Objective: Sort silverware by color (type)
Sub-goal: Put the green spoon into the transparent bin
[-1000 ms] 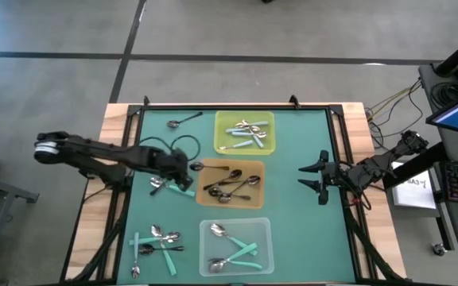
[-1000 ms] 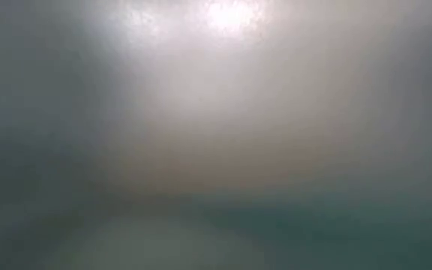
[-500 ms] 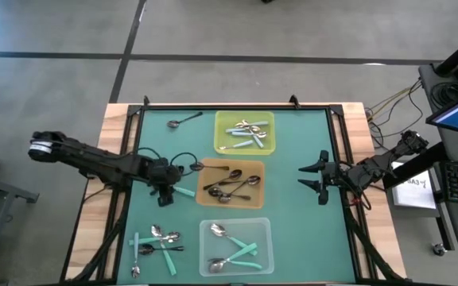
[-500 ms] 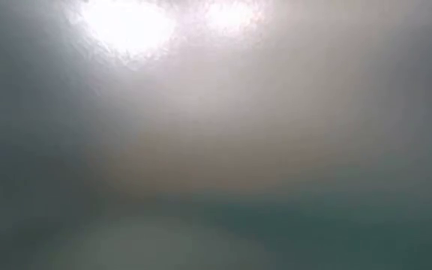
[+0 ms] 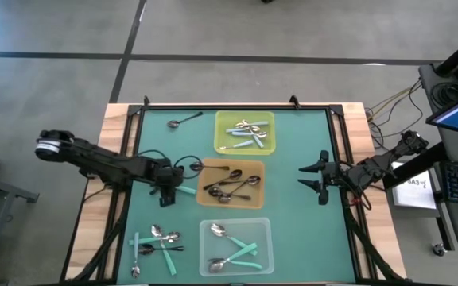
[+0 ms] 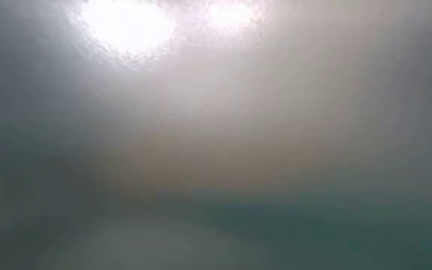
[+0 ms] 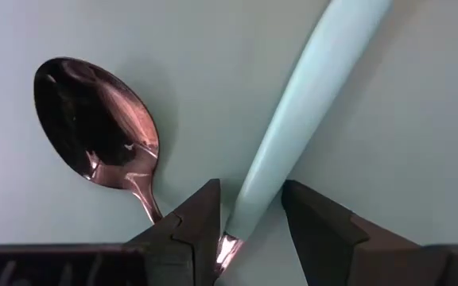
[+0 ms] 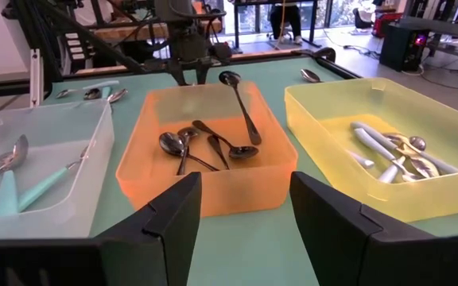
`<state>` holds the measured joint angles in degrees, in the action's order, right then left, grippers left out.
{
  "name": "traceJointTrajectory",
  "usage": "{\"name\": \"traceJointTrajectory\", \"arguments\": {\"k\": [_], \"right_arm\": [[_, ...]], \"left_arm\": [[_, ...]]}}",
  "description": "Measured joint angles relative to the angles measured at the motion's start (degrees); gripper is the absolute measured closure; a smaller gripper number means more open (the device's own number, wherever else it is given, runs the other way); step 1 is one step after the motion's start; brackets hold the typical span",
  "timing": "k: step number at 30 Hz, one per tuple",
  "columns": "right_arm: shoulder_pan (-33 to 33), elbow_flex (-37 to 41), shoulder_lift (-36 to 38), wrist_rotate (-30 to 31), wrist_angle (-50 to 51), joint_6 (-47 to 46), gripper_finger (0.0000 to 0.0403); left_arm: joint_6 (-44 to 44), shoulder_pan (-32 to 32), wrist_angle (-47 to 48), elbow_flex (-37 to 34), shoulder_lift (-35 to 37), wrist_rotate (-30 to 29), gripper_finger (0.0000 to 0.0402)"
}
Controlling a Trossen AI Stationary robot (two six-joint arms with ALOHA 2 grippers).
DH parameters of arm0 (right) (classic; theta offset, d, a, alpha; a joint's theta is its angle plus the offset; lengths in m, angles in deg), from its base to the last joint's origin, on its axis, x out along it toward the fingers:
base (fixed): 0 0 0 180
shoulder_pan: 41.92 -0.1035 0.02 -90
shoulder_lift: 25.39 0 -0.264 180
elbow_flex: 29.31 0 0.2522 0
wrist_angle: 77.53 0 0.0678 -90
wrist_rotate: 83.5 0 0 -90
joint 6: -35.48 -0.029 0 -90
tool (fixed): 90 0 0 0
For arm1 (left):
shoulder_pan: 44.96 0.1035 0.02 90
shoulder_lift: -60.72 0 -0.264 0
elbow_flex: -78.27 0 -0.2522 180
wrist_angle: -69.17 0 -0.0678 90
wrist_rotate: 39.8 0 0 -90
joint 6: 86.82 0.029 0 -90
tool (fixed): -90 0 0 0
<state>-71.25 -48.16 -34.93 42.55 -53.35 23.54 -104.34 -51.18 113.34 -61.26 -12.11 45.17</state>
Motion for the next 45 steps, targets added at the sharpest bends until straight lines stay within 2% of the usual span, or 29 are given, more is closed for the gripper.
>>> {"name": "traceJointTrajectory", "arguments": {"k": [5, 11, 17, 28, 37, 41, 45], "right_arm": [[0.0, 0.0, 0.0, 0.0, 0.0, 0.0, 0.0218], [0.0, 0.0, 0.0, 0.0, 0.0, 0.0, 0.0218], [0.0, 0.0, 0.0, 0.0, 0.0, 0.0, 0.0218], [0.0, 0.0, 0.0, 0.0, 0.0, 0.0, 0.0218], [0.0, 0.0, 0.0, 0.0, 0.0, 0.0, 0.0218], [0.0, 0.0, 0.0, 0.0, 0.0, 0.0, 0.0218], [0.0, 0.0, 0.0, 0.0, 0.0, 0.0, 0.0218]], "left_arm": [[-4.8, 0.0, -0.3, 0.5, -2.5, -0.1, 0.0288], [-18.3, 0.0, -1.3, 0.0, 0.6, 0.4, 0.038], [-29.6, 0.0, -1.9, -0.9, 2.3, -2.8, 0.038], [-46.9, -0.6, -2.9, -2.8, 10.5, -20.3, 0.038], [-56.8, -3.0, -4.7, -3.4, 15.0, -36.3, 0.038], [-58.5, -3.5, -5.2, -3.5, 16.3, -39.6, 0.038], [-54.4, -3.5, -8.1, -3.5, 17.4, -41.6, 0.038]]}}
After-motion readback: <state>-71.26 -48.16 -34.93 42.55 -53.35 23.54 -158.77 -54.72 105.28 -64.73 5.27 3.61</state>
